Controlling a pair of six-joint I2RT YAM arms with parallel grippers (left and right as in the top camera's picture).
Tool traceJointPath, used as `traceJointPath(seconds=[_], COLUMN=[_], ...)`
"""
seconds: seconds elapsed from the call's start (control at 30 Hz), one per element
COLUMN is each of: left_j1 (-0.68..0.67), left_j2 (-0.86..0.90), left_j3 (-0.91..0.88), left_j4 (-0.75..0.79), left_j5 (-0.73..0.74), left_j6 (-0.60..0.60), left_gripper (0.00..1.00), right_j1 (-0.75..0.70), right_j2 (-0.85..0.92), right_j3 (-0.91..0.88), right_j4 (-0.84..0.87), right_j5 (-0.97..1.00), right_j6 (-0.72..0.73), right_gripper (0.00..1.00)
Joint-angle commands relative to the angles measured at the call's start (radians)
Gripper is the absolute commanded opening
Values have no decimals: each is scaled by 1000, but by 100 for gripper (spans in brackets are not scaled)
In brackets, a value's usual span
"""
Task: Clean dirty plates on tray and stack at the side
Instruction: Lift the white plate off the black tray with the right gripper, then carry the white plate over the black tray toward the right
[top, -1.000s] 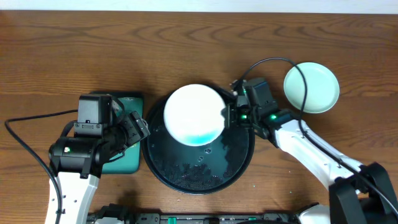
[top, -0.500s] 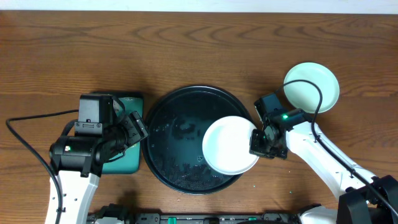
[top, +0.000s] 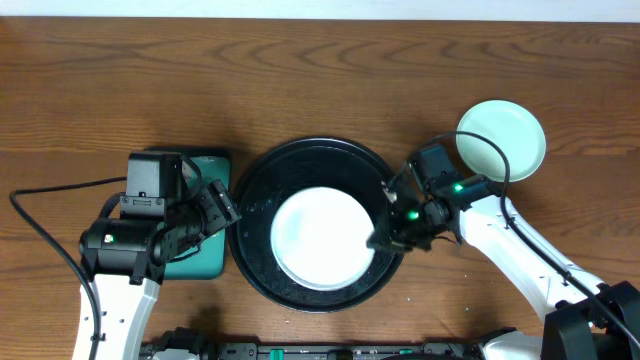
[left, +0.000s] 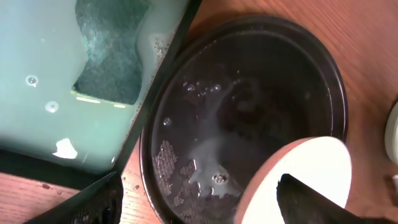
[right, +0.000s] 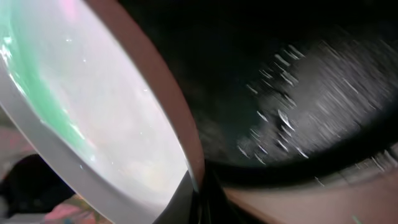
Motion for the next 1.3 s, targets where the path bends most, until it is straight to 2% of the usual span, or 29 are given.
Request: traceJointPath(seconds=[0.0, 0.27, 0.4, 0.6, 0.87, 1.27], left_j1=[2, 2, 2, 3, 2, 2], left_j2=[4, 4, 4, 4, 4, 14], left_j3=[-10, -10, -10, -10, -10, -10], left_j4=[-11, -40, -43, -42, -42, -43], left_j5=[1, 1, 0, 0, 0, -3], left_j6=[-2, -1, -1, -1, -1, -1], left_gripper=[79, 79, 79, 79, 79, 79], right_j1=[-8, -8, -8, -8, -7, 51], right_j2=[-12, -12, -12, -12, -13, -15], right_j3=[1, 1, 1, 1, 10, 82], right_j4=[81, 328, 402, 397, 413, 362], right_j5=[-126, -130, -62, 157, 296, 609], right_j6=[-42, 1, 50, 51, -93, -199], right_gripper=[1, 1, 1, 1, 1, 1])
